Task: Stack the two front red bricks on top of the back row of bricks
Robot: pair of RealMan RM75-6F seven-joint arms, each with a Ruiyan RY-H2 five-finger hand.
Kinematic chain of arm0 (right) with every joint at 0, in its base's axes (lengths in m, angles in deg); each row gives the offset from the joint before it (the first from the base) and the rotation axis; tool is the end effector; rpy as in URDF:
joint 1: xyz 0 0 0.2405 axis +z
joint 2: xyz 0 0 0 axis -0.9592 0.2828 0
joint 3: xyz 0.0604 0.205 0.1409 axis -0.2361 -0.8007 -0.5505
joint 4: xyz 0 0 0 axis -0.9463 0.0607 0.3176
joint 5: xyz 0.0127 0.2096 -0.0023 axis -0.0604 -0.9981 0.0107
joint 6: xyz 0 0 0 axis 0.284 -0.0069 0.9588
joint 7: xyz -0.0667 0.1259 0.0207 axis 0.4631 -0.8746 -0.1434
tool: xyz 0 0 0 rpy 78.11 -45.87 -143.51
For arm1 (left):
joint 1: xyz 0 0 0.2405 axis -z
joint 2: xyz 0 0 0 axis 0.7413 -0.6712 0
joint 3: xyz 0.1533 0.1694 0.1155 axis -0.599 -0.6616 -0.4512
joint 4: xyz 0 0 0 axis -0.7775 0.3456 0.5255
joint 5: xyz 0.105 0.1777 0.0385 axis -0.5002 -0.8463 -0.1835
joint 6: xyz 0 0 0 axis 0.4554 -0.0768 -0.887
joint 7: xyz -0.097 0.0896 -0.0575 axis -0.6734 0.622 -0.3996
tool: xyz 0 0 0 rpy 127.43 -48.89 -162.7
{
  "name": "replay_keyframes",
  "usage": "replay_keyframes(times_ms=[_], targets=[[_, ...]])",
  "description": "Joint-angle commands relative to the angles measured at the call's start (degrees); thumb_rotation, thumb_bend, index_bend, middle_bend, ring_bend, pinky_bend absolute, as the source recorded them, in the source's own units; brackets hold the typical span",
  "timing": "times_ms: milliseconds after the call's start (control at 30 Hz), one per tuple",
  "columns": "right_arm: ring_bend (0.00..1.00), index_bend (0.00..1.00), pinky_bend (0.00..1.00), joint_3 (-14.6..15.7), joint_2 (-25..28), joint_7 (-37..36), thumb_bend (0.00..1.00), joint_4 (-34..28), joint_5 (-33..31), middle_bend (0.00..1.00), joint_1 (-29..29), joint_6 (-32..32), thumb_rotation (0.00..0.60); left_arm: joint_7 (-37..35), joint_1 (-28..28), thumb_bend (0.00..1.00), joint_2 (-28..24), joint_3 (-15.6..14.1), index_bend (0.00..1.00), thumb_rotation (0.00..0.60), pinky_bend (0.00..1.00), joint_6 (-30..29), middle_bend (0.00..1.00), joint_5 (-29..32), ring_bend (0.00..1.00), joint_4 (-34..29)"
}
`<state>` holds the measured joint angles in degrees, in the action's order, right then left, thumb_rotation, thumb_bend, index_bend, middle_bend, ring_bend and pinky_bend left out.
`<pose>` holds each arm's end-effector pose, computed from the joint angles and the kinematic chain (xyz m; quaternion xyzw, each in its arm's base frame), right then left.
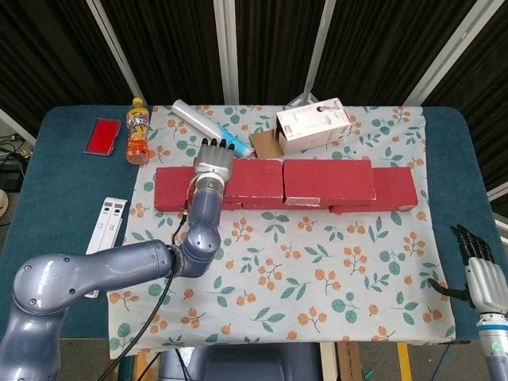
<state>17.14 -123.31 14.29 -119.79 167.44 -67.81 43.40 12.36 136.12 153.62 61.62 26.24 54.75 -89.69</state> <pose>-0.3554 -0.1953 0.1538 0.5201 -0.5014 0.4046 0.5607 0.0450 0.4588 0.0067 -0.7359 -0.3784 -0.1363 0.5447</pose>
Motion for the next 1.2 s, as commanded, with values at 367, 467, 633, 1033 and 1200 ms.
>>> replay_keyframes(times_ms=[367,467,633,1033,1200], targets=[[0.0,0.0,0.0,0.85,0.06,3.57,0.21,-0.59,1.43,0.0,0.32,0.1,0.6,-10.7,-17.07,0.03,-32.4,1.32,0.0,0.6,0.16,-15.02,0.0,-14.98,0.0,-48.15],[0.0,0.0,0.0,1.1,0.24,4.61,0.21,-1.12,1.72,0.0,0.33,0.17,0.6,-16.79,-25.35,0.03,-38.74,-2.1,0.0,0.6,0.16,-18.25,0.0,-24.58,0.0,-58.48],[0.0,0.0,0.0,1.1,0.56,5.24,0.21,-2.14,1.89,0.0,0.12,0.82,0.6,-28.14,-40.94,0.03,-44.16,-11.65,0.0,0.6,0.15,-22.29,0.0,-46.34,0.0,-64.87],[0.0,0.0,0.0,1.53,0.99,7.04,0.21,-3.29,3.3,0.0,-0.4,2.67,0.6,-59.64,-70.84,0.03,-36.74,-30.47,0.0,0.6,0.15,-36.68,0.0,-90.61,0.0,-46.98],[0.0,0.0,0.0,1.55,1.16,9.31,0.21,-3.57,3.25,0.0,-0.65,3.36,0.6,-63.67,-75.3,0.03,-32.41,-32.62,0.01,0.6,0.15,-38.96,0.0,-94.53,0.0,-39.46]])
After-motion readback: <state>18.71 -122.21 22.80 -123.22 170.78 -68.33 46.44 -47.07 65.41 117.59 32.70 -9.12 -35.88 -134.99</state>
